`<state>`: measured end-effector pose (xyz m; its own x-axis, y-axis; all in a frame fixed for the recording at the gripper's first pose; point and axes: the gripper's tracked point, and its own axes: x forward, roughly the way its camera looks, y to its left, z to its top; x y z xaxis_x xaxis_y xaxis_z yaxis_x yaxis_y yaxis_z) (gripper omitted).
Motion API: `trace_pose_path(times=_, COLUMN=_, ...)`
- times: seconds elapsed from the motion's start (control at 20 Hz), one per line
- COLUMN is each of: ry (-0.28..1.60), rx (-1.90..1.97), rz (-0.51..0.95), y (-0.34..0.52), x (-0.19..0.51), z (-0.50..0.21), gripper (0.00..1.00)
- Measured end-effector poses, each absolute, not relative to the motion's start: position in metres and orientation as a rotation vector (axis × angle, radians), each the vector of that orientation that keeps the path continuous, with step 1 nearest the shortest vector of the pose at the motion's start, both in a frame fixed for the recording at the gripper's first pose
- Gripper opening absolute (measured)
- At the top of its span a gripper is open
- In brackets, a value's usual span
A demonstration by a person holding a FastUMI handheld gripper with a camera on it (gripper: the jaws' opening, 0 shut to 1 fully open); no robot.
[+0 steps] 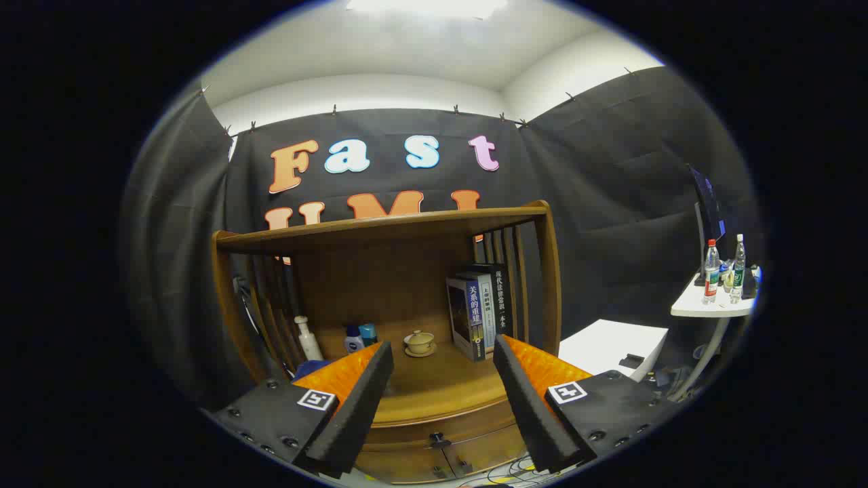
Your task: Pull open the drawer, take out the items inside it, and place them on the countertop above the cabinet.
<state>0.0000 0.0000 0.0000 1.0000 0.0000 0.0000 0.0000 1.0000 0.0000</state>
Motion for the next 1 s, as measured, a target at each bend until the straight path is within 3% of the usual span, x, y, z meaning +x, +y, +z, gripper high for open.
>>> trace_pose_path(times=1.0, ry=0.015, rx=-0.004, rz=0.087, y=0.028, x=-0.003, z=-0.015, gripper=0.98)
